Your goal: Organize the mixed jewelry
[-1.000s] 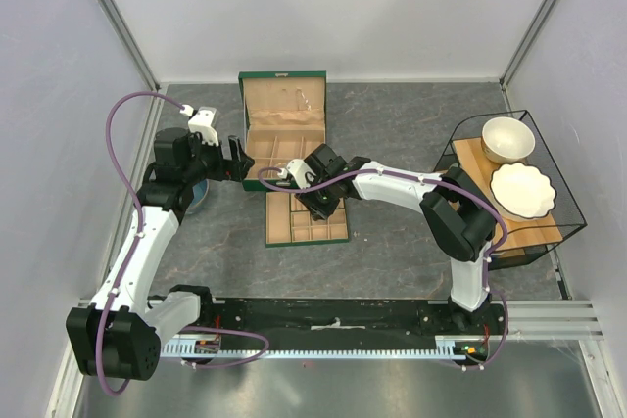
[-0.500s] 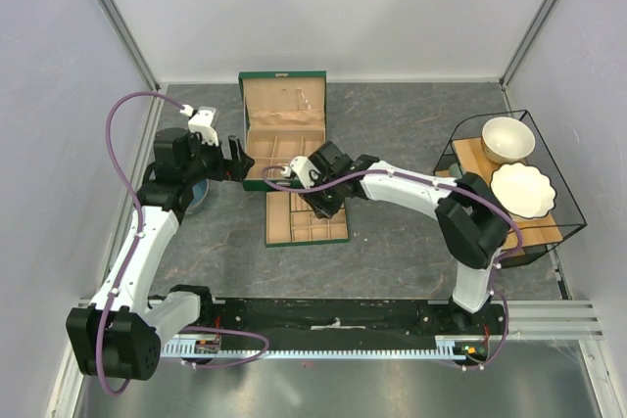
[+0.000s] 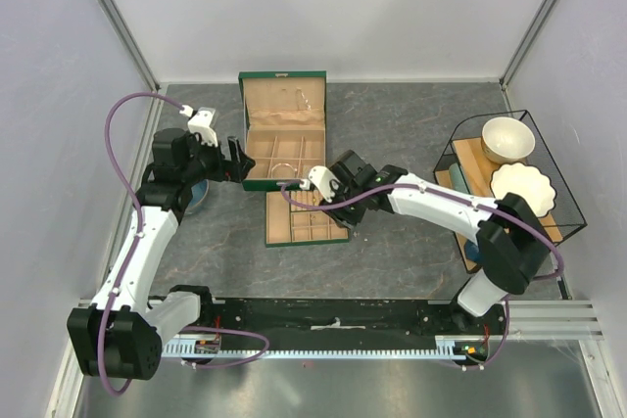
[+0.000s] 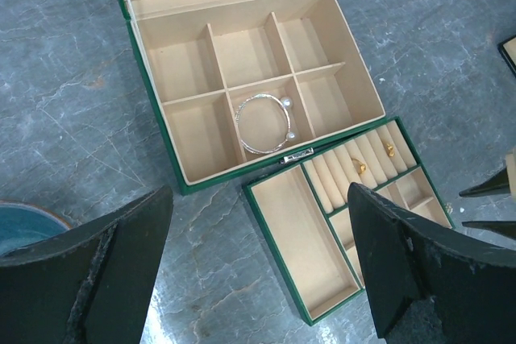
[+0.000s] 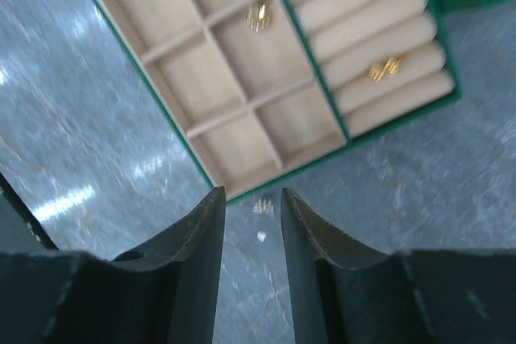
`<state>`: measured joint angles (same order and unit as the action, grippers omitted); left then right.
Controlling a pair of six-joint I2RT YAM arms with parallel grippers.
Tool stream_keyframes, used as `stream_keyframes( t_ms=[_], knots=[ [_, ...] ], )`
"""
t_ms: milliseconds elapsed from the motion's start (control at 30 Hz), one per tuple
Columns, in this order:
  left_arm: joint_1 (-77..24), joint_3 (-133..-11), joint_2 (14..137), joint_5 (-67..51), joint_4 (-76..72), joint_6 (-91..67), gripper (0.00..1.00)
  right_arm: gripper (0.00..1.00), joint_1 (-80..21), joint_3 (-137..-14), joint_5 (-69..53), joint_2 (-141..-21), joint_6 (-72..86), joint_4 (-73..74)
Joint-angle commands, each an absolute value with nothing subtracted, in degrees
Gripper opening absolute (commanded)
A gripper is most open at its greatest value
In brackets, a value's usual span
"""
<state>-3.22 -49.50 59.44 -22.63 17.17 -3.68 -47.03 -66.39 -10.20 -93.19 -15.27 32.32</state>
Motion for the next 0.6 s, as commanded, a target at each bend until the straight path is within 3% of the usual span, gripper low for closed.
stream_keyframes(
  t_ms=[0, 400, 567],
  knots=[
    [-2.64, -49.31, 58.71, -25.49, 14.77, -4.57, 0.96, 0.43, -46.5, -61.53, -8.09, -88.34, -18.81, 33.4],
    [-1.76, -48.87, 58.54, -26.98, 14.59, -4.4, 0.96, 0.43, -43.86, -55.64, -10.37, -85.87, -22.58, 31.73],
    [-1.5, -48.78, 58.45, -27.07, 14.41, -4.31, 0.96, 0.51, -43.68, -54.84, -11.34, -87.18, -22.94, 30.41]
  ],
)
